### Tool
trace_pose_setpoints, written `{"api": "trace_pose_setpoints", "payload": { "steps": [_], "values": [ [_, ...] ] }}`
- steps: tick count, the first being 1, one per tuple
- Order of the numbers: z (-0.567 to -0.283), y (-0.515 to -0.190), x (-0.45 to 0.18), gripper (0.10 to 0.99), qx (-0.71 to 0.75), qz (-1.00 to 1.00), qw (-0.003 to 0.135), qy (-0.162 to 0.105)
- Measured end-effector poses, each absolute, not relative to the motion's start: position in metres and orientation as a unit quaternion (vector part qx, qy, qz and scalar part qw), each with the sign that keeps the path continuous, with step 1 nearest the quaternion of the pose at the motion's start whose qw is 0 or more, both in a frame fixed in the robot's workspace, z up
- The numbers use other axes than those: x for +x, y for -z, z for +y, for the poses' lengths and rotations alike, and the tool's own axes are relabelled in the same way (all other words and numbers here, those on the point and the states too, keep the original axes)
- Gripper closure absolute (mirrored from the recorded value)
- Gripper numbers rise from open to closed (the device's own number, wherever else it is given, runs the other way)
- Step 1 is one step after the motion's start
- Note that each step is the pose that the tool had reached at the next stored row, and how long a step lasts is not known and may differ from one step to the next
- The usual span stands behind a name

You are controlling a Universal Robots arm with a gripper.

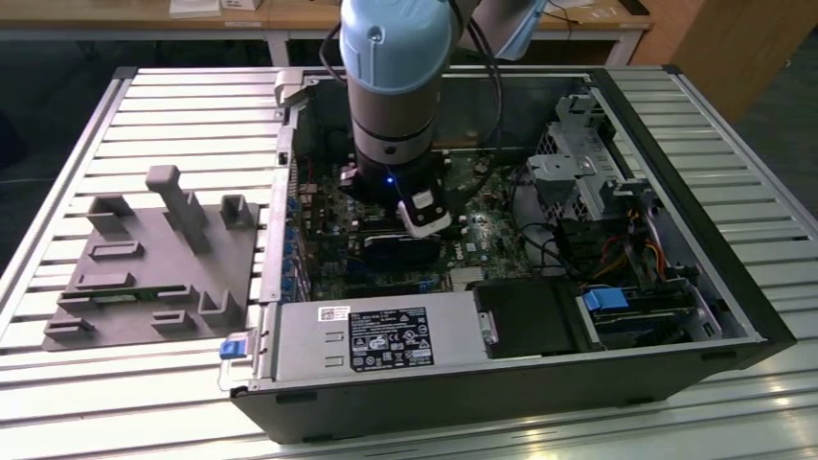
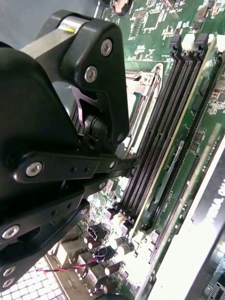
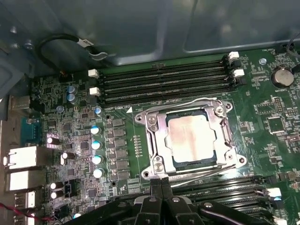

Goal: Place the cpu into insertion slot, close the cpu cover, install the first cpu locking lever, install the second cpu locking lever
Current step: 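Install the second cpu locking lever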

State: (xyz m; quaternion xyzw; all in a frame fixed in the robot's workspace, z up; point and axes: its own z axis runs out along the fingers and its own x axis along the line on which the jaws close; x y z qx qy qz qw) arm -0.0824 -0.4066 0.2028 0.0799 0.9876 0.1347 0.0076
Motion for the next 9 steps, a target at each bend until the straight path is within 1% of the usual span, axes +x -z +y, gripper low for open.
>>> {"api": "trace_pose_setpoints", "payload": {
  "steps": [6, 7, 9],
  "values": [
    [-0.4068, -0.2003, -0.0863, 0.984, 0.08, 0.986, 0.007, -0.144],
    [-0.4067, -0.1977, -0.0877, 0.984, 0.08, 0.985, 0.006, -0.151],
    [-0.4068, -0.1963, -0.0883, 0.984, 0.08, 0.985, 0.006, -0.152]
  ]
}}
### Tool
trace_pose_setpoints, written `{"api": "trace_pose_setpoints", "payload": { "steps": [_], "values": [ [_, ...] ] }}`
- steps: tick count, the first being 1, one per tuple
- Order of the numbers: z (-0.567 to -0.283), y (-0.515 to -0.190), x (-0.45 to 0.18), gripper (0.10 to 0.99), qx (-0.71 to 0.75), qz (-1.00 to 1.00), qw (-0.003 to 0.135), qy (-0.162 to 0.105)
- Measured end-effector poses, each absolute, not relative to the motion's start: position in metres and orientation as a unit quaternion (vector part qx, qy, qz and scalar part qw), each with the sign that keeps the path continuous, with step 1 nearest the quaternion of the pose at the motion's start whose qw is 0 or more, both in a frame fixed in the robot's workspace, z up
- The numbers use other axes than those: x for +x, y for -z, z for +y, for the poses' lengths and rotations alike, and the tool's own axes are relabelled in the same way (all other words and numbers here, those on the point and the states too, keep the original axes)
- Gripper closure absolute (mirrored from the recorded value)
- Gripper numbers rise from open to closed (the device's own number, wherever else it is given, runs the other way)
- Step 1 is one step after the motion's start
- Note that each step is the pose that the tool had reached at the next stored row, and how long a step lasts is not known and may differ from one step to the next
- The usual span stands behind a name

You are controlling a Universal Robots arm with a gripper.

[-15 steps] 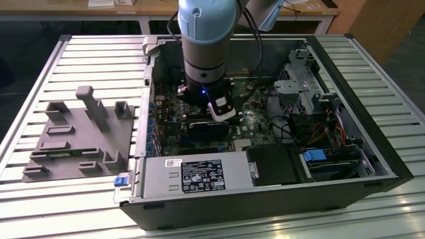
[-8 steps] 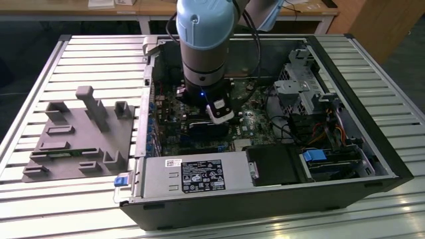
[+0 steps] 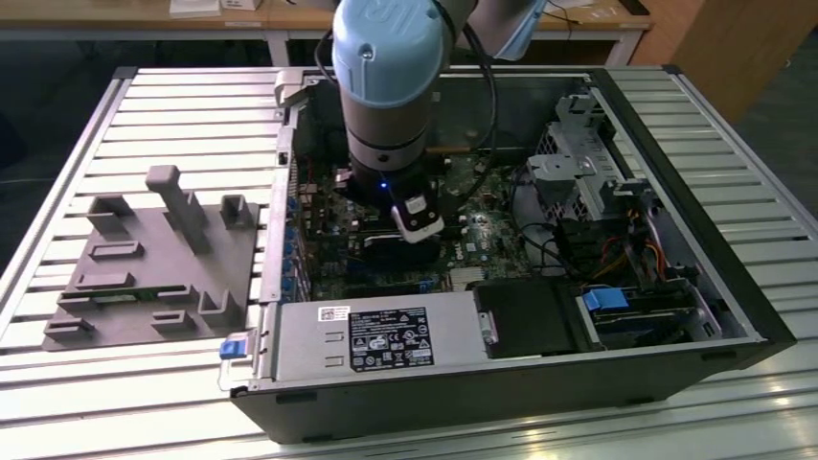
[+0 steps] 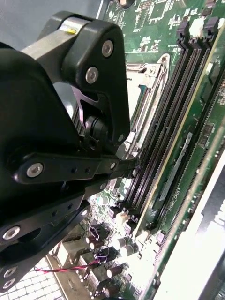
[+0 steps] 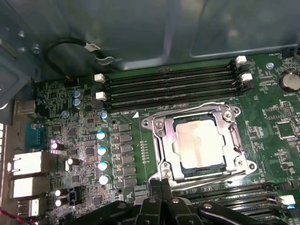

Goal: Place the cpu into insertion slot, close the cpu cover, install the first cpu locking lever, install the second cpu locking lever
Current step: 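Install the second cpu locking lever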

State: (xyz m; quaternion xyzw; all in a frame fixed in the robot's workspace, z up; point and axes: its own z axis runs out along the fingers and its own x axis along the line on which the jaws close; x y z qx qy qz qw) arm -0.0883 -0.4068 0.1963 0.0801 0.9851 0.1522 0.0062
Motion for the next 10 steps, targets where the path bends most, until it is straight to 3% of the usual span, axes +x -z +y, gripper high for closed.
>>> {"api": "trace_pose_setpoints", "payload": {
  "steps": [10],
  "values": [
    [-0.4049, -0.1934, -0.0891, 0.984, 0.08, 0.985, 0.006, -0.155]
  ]
}}
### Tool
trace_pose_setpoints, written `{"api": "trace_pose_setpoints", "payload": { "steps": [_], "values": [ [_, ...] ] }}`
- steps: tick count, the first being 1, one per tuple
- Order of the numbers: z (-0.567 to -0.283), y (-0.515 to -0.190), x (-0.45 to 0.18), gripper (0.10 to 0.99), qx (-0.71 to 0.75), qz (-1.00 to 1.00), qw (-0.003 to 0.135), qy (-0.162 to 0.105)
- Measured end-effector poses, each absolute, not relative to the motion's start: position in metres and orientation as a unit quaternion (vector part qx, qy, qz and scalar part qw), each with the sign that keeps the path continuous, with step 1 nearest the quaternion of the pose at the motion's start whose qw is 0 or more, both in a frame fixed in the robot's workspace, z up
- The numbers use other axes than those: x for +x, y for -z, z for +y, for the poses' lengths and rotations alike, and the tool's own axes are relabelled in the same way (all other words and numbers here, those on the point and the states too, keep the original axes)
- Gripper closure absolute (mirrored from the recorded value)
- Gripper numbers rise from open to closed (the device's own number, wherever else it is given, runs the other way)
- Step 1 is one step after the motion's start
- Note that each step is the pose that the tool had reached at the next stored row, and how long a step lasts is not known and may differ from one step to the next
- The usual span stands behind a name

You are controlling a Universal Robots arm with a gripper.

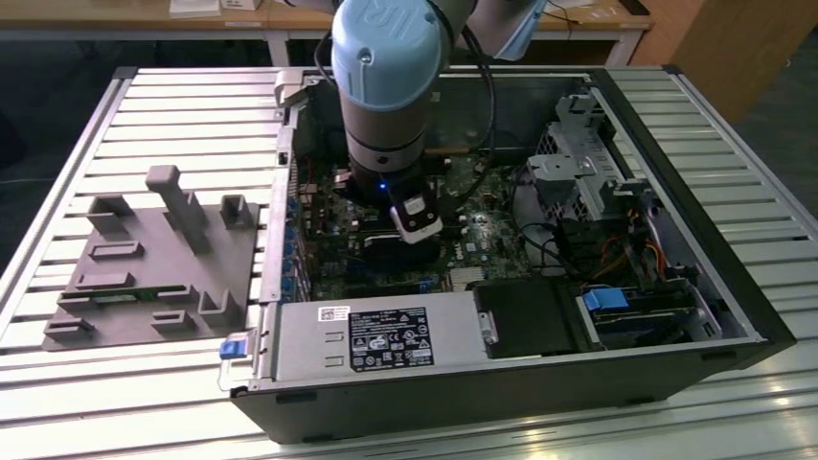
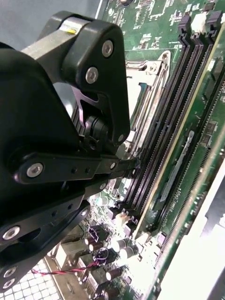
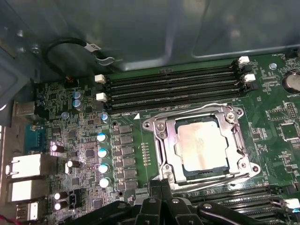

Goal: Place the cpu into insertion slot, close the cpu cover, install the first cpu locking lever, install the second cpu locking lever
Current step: 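Install the second cpu locking lever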

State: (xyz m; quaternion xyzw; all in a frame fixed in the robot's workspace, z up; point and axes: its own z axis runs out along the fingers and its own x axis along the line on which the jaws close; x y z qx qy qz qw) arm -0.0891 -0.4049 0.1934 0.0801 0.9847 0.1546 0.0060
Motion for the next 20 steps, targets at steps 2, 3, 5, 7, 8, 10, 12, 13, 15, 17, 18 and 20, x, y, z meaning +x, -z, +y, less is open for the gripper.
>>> {"api": "trace_pose_setpoints", "payload": {
  "steps": [2, 3, 5, 7, 8, 10, 12, 13, 15, 17, 18, 20],
  "values": [
    [-0.404, -0.193, -0.089, 0.984, 0.08, 0.985, 0.006, -0.156],
    [-0.399, -0.192, -0.09, 0.984, 0.08, 0.983, 0.005, -0.165],
    [-0.398, -0.198, -0.09, 0.984, 0.08, 0.983, 0.005, -0.165],
    [-0.398, -0.205, -0.09, 0.984, 0.08, 0.983, 0.005, -0.165],
    [-0.398, -0.208, -0.09, 0.984, 0.08, 0.983, 0.005, -0.165],
    [-0.398, -0.215, -0.09, 0.984, 0.08, 0.983, 0.005, -0.165],
    [-0.398, -0.221, -0.09, 0.984, 0.08, 0.983, 0.005, -0.162],
    [-0.398, -0.223, -0.09, 0.984, 0.08, 0.984, 0.006, -0.16],
    [-0.398, -0.225, -0.09, 0.984, 0.08, 0.985, 0.006, -0.15],
    [-0.398, -0.227, -0.089, 0.984, 0.08, 0.987, 0.007, -0.14],
    [-0.398, -0.227, -0.088, 0.984, 0.08, 0.987, 0.007, -0.138],
    [-0.398, -0.227, -0.082, 0.984, 0.08, 0.987, 0.007, -0.138]
  ]
}}
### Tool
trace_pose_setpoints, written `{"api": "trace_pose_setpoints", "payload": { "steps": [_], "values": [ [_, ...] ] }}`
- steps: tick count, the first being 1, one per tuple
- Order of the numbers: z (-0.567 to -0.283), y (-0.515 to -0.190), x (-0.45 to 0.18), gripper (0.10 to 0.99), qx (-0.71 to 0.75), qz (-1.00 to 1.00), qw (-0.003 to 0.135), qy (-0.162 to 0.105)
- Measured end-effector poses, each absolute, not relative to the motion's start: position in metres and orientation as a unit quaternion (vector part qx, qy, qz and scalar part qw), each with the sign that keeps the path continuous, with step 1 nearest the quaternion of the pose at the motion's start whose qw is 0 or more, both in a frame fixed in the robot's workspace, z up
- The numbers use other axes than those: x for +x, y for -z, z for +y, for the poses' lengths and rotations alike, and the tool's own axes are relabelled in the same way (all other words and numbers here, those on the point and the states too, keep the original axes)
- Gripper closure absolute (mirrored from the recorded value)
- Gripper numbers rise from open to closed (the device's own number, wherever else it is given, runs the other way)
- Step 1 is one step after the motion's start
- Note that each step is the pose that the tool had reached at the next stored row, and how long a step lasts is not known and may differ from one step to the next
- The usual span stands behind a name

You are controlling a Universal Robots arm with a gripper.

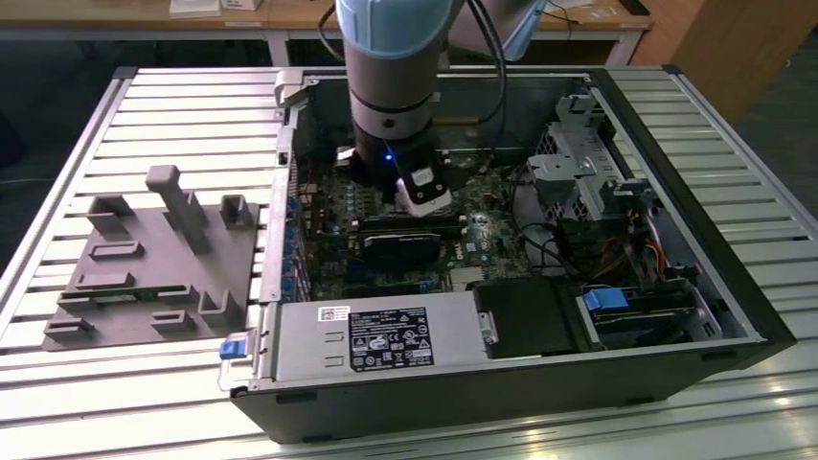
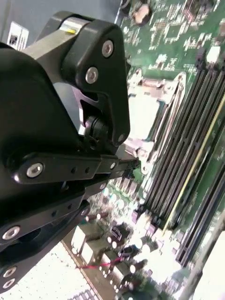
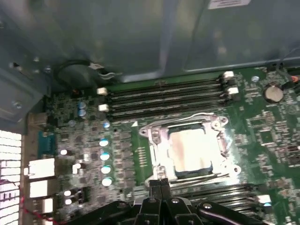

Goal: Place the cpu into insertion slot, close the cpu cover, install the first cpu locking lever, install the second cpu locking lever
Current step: 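Install the second cpu locking lever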

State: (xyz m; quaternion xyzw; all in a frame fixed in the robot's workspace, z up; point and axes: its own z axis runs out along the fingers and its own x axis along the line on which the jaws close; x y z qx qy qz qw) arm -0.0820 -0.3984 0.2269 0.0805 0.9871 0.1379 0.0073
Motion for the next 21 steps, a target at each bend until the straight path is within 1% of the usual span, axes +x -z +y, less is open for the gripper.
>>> {"api": "trace_pose_setpoints", "payload": {
  "steps": [7, 11, 17, 21],
  "values": [
    [-0.398, -0.227, -0.057, 0.984, 0.081, 0.988, 0.006, -0.134],
    [-0.396, -0.227, -0.051, 0.984, 0.081, 0.99, 0.007, -0.119],
    [-0.384, -0.227, -0.048, 0.984, 0.08, 0.992, 0.009, -0.092],
    [-0.377, -0.227, -0.043, 0.984, 0.08, 0.993, 0.009, -0.082]
  ]
}}
